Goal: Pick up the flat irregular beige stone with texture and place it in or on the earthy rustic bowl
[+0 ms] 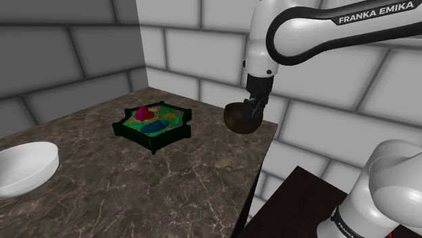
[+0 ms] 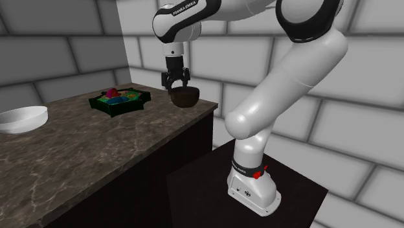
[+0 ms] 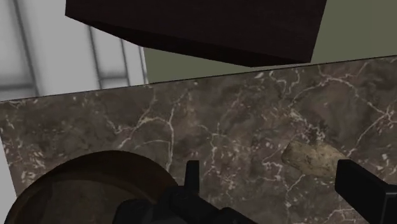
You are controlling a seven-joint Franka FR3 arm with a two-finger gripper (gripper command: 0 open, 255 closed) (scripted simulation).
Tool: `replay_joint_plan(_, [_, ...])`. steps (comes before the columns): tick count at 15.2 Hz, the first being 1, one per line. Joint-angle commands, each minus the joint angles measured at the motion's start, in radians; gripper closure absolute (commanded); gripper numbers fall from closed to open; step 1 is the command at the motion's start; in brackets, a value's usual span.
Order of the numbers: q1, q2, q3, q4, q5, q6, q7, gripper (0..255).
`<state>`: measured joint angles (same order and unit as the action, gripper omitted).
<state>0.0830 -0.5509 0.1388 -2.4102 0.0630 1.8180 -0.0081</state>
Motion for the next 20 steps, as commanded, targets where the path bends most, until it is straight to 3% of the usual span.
replay_joint_plan(1, [0.024, 0.060, 0.031, 0.008, 0.002, 0.039, -0.006, 0])
replay_joint_plan(9, [0.098, 0.308, 0.140, 0.073, -0.030, 0.163, -0.031, 0])
replay_joint_plan(17, [0.099, 0.353, 0.149, 0.002, -0.040, 0.276, -0.024, 0])
replay_joint_plan(20, [0.099, 0.353, 0.149, 0.002, -0.040, 0.276, -0.024, 0])
